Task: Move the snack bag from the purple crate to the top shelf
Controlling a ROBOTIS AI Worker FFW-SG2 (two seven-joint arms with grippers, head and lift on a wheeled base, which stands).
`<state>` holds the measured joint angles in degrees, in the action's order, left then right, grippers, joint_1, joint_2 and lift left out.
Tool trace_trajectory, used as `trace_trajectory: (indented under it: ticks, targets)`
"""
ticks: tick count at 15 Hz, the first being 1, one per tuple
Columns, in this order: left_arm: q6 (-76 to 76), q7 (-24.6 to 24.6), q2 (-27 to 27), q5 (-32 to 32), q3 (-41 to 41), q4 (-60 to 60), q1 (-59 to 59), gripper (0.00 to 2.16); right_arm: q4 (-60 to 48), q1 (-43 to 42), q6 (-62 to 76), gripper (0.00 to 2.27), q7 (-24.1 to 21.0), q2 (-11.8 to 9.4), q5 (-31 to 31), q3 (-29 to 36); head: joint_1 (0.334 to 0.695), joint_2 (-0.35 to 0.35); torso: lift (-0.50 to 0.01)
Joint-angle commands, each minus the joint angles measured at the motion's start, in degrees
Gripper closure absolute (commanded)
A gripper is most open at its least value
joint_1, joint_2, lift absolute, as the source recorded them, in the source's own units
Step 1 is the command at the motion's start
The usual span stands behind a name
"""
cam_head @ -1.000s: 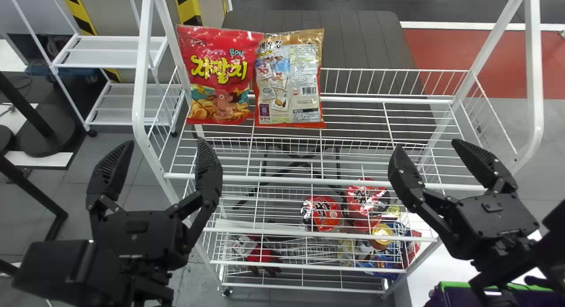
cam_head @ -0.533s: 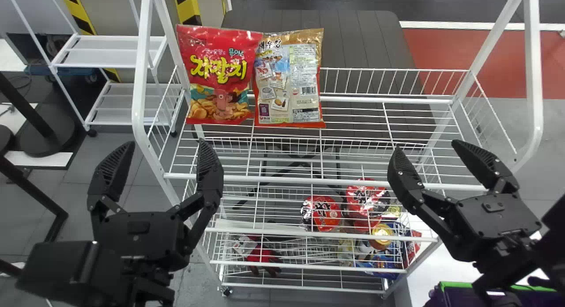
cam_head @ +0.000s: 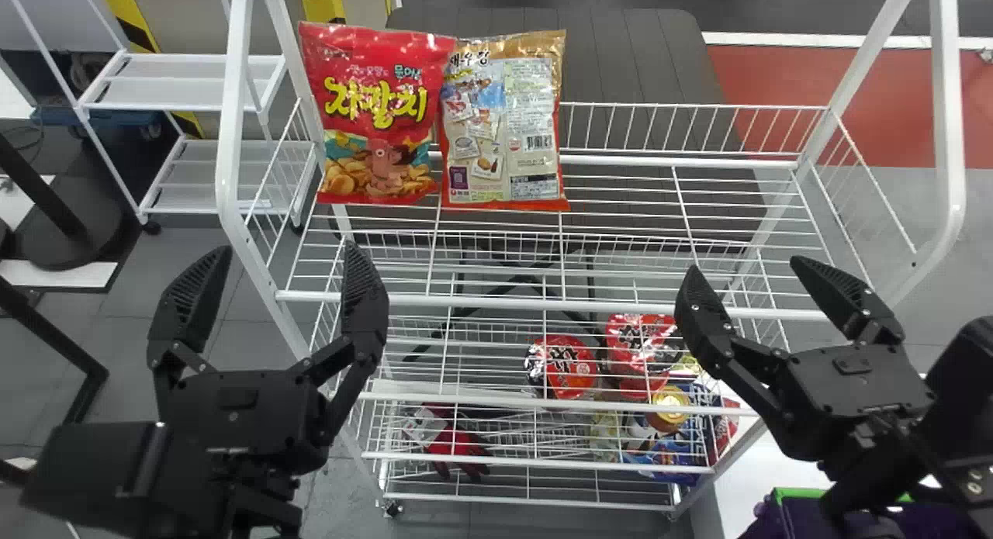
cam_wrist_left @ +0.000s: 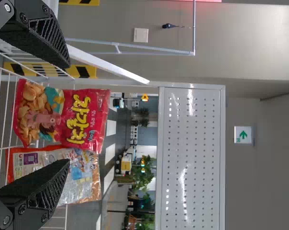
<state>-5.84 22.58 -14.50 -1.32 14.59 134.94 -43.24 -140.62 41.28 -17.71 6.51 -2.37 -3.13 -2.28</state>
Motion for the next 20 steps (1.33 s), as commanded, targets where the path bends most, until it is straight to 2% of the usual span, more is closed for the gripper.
trace_trajectory:
  ticks: [1, 20]
  targets:
    - [0.0, 0.0, 0.0, 0.0, 0.0, 0.0, 0.0, 0.12, 0.0, 0.1, 0.0, 0.12, 0.1, 0.0, 0.1, 0.0, 0.695, 0.006, -0.039]
    - [0.0, 0.0, 0.0, -0.2, 0.7, 0.0, 0.1, 0.12, 0.1, 0.5, 0.9, 0.11, 2.8, -0.4, 0.3, 0.5, 0.695, 0.006, -0.115]
